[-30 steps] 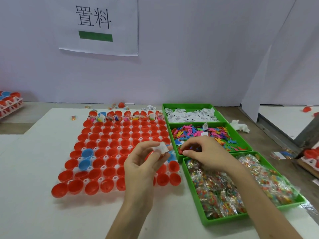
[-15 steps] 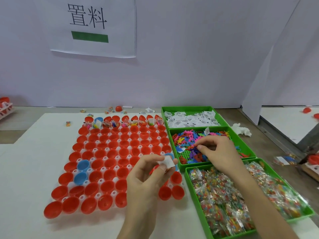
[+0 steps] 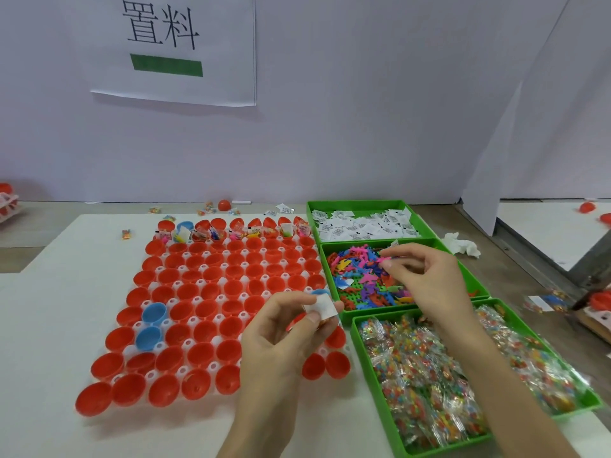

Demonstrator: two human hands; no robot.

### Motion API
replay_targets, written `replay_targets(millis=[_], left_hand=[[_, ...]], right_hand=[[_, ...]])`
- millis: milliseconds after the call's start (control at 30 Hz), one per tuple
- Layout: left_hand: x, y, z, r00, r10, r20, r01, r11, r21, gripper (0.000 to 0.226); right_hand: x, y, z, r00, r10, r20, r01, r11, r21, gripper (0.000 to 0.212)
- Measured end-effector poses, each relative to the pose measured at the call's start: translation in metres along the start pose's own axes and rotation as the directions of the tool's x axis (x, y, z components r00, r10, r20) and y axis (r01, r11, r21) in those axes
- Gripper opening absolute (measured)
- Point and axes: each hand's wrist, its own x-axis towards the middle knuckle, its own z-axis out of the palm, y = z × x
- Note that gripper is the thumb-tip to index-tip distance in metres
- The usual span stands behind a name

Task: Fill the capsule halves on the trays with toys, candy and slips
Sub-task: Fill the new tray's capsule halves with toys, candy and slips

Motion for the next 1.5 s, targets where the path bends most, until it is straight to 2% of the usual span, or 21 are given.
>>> replay_targets(millis=[67, 200, 433, 533, 633, 767, 933, 1100, 1233, 1400, 1500], left_hand=[[-0.001, 0.002, 0.001, 1.0, 0.011, 0.007, -0.012, 0.999, 0.033, 0.01], [-0.003, 0.003, 0.001, 1.0, 0.021, 0.007, -0.021, 0.997, 0.074, 0.029], [-0.002, 0.003, 0.001, 0.999, 0.033, 0.013, -0.034, 0.996, 0.082, 0.029], [-0.002, 0.002, 0.0, 0.999, 0.045, 0.003, -0.045, 0.996, 0.08, 0.027], [-0.002, -0.001, -0.001, 0.998, 0.059, -0.038, -0.055, 0.994, 0.097, 0.022], [0.0, -0.004, -0.001, 0.985, 0.137, -0.104, -0.119, 0.979, 0.165, 0.024], [-0.001, -0.005, -0.003, 0.966, 0.228, -0.123, -0.19, 0.946, 0.263, 0.02], [-0.003, -0.004, -0.001, 0.968, 0.236, -0.081, -0.198, 0.924, 0.327, 0.026], [-0.003, -0.003, 0.001, 0.968, 0.246, -0.053, -0.21, 0.906, 0.368, 0.029], [-0.003, -0.004, 0.0, 0.971, 0.236, -0.037, -0.203, 0.895, 0.398, 0.025], [-0.002, -0.005, -0.001, 0.965, 0.257, -0.048, -0.215, 0.882, 0.42, 0.023]], right_hand=[[0.0, -0.002, -0.001, 1.0, 0.018, -0.012, -0.018, 0.998, 0.06, 0.016], [0.0, -0.006, -0.002, 0.998, 0.067, 0.014, -0.068, 0.986, 0.154, 0.018], [-0.004, -0.012, -0.002, 0.989, 0.076, 0.124, -0.11, 0.947, 0.303, 0.028], [-0.008, -0.019, 0.0, 0.989, 0.02, 0.148, -0.067, 0.944, 0.323, 0.029], [-0.017, -0.032, 0.002, 0.98, -0.096, 0.177, 0.037, 0.95, 0.311, 0.031], [-0.033, -0.049, 0.008, 0.907, -0.252, 0.338, 0.14, 0.936, 0.322, 0.033], [-0.045, -0.053, 0.019, 0.842, -0.298, 0.449, 0.211, 0.949, 0.234, 0.031], [-0.051, -0.049, 0.029, 0.846, -0.319, 0.426, 0.32, 0.945, 0.072, 0.028], [-0.053, -0.048, 0.032, 0.855, -0.33, 0.4, 0.355, 0.935, 0.013, 0.028], [-0.051, -0.047, 0.029, 0.814, -0.374, 0.444, 0.45, 0.89, -0.075, 0.027], [-0.052, -0.047, 0.029, 0.8, -0.395, 0.451, 0.468, 0.882, -0.058, 0.023]])
